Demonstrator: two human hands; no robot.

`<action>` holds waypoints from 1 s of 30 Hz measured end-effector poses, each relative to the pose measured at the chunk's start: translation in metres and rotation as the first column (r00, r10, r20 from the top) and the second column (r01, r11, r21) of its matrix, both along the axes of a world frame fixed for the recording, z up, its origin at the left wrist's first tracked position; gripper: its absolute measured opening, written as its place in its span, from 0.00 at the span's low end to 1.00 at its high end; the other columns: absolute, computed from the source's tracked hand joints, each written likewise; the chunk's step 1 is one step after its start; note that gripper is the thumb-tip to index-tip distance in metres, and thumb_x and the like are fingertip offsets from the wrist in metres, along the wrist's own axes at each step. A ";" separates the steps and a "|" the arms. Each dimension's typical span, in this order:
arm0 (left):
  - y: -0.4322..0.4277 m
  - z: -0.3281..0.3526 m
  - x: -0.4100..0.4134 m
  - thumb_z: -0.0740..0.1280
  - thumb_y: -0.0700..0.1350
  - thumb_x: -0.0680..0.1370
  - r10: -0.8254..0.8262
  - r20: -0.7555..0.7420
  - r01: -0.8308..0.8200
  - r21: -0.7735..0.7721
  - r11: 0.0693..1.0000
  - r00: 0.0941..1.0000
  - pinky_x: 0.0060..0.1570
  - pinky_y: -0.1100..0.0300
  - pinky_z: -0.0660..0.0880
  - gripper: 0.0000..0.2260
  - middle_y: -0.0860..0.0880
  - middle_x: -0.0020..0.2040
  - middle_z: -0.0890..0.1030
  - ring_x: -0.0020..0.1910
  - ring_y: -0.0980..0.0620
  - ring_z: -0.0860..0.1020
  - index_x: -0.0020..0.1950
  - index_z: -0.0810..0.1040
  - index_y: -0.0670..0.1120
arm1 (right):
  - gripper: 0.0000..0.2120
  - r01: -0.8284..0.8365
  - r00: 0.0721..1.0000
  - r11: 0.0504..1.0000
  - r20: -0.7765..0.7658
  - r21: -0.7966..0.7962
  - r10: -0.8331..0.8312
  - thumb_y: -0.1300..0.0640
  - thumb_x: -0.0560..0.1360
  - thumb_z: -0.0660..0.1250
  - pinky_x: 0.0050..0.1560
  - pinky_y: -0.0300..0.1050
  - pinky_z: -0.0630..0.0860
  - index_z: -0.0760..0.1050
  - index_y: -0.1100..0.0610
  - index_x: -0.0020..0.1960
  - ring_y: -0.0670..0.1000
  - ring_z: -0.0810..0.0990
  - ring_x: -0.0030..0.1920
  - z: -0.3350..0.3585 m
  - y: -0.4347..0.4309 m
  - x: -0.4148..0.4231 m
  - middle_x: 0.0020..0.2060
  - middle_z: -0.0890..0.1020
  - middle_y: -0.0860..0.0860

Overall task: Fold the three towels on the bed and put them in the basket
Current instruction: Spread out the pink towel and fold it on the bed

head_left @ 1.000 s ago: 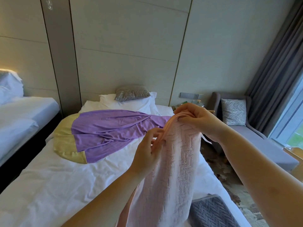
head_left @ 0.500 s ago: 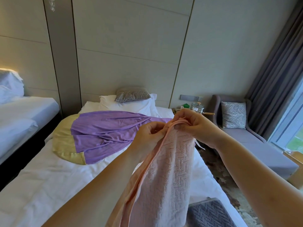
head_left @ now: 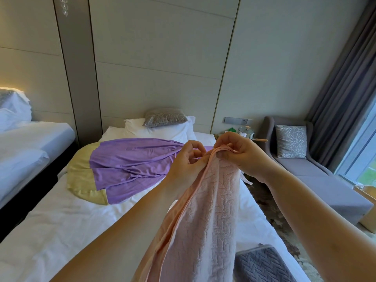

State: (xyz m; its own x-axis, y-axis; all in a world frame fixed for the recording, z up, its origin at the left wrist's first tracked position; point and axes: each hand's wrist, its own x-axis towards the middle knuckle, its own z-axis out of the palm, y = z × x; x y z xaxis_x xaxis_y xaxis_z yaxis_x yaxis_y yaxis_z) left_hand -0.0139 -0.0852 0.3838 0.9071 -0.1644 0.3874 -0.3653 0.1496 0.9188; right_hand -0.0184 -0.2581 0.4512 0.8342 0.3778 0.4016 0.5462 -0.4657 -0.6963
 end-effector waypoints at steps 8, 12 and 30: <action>0.001 -0.011 -0.003 0.71 0.42 0.73 0.118 0.082 -0.116 -0.031 0.993 0.990 0.44 0.61 0.76 0.06 0.48 0.43 0.83 0.42 0.53 0.81 0.45 0.78 0.52 | 0.09 0.023 1.000 1.000 0.013 0.003 -0.023 0.59 0.72 0.72 0.42 0.30 0.72 0.75 0.47 0.47 0.40 0.77 0.40 -0.005 -0.001 0.001 0.40 0.80 0.39; 0.002 -0.010 0.001 0.73 0.36 0.71 0.125 0.058 -0.120 -0.089 0.989 0.990 0.48 0.60 0.78 0.09 0.50 0.41 0.84 0.43 0.53 0.82 0.44 0.80 0.49 | 0.10 0.006 1.000 1.000 -0.014 0.005 -0.006 0.60 0.72 0.72 0.44 0.29 0.74 0.77 0.47 0.49 0.43 0.79 0.44 -0.004 -0.002 -0.001 0.43 0.81 0.41; 0.005 -0.037 -0.009 0.71 0.55 0.67 0.061 0.133 -0.116 0.455 0.883 0.989 0.41 0.61 0.72 0.13 0.53 0.38 0.76 0.35 0.59 0.73 0.41 0.79 0.46 | 0.07 0.283 0.958 0.959 0.058 -0.025 -0.282 0.61 0.72 0.68 0.40 0.37 0.75 0.76 0.49 0.44 0.45 0.78 0.41 0.011 -0.014 0.009 0.40 0.81 0.47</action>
State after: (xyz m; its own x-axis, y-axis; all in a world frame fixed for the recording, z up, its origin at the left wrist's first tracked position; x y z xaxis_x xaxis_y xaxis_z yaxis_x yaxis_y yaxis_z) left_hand -0.0231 -0.0799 0.3467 0.8816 -0.2701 0.3872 -0.4613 -0.3184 0.8281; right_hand -0.0098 -0.2723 0.4619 0.8868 0.1435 0.4394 0.4247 -0.6282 -0.6519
